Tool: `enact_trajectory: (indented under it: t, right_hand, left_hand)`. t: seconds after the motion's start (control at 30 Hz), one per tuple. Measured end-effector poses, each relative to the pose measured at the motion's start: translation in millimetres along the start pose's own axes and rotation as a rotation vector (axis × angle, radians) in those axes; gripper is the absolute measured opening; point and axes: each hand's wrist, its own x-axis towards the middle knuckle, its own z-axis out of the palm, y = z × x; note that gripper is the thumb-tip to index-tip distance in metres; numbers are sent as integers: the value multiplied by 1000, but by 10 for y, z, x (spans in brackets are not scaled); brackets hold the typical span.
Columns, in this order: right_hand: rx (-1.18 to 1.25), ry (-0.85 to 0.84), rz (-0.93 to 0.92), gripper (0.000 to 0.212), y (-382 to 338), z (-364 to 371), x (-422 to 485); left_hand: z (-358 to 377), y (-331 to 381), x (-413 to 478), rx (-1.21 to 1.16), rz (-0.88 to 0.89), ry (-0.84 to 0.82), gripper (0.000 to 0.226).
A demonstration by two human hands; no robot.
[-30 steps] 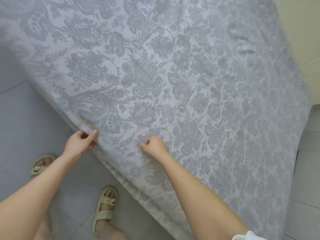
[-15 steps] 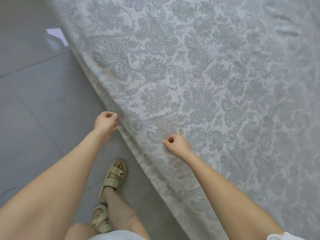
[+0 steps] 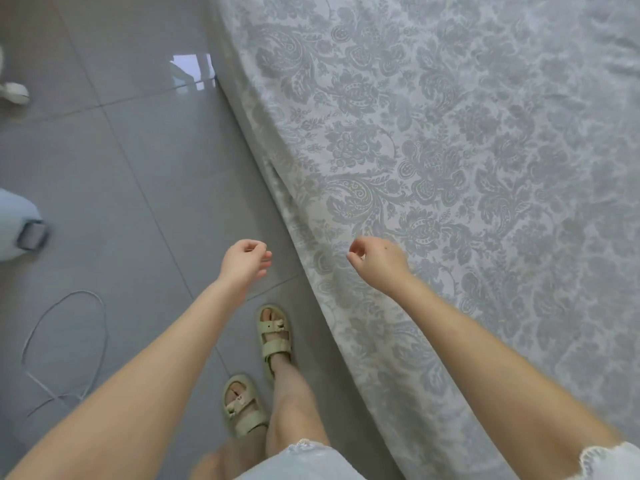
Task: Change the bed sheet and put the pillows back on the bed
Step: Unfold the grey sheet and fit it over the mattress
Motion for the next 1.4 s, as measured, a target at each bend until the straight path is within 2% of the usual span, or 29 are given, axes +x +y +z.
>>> enact_trajectory:
  t: [0.07,0.13,0.17,0.23,0.3,0.37,0.43,0.57,0.7,0.77,0.87,0.93,1.0,1.23,1.4]
  right_hand:
    - [-87,-28,-34,21,67,163,-110]
    - [-244,21,-219,6,199,406,-325]
    - [-347,-8,-339,14,289,537,-479]
    - [-586,-88,-538,27,530,814,-846]
    - [-743,-203,-713,27,835,1070,-1296]
    - [-812,-390,-832,28,1177,1290,-1780]
    - [-871,-554,-864,26,1526,1484,-2220]
    - [-978,-798,-861,9,2189,1735,-2895]
    - [-1194,-904,-887,17,2705,1975,-3365]
    - [-1219,-886,-964,25,2923,2116,-3529]
    - [-1284,-715,-1161,40,3182,2321,-3763]
    - [-1324,-784,-1212,42,3260,2415,-3924]
    - [-1345,-754,-1258,40,3338,2538,-4067]
    - [-1399,-723,-1140,48,3456,2800,-4335]
    - [-1363,-685,-1129,43,3535,2870,-4443]
  left_hand:
    - [-11,-125,-43,-4,-17,12,11]
    - [-18,-269,-99,6,-18,4,11]
    - [-11,-362,-133,-1,-17,3,13]
    - [20,-594,-232,-15,-16,7,15]
    - [89,-875,-350,-3,-21,-9,13]
    - [194,-1242,-492,8,-40,-21,14]
    - [319,-1660,-674,23,-67,-28,16]
    - [628,-2515,-1064,66,-162,-53,24]
    - [986,-3201,-1480,164,-211,-20,29]
    - [1207,-3459,-1703,192,-216,4,29]
    - [1582,-3777,-2072,188,-219,45,25]
    - [1847,-4021,-2336,154,-231,36,21]
    - [2066,-4251,-2563,147,-227,7,21]
    - [2435,-4997,-3110,88,-221,14,28]
    - [2602,-5441,-3441,75,-208,7,28]
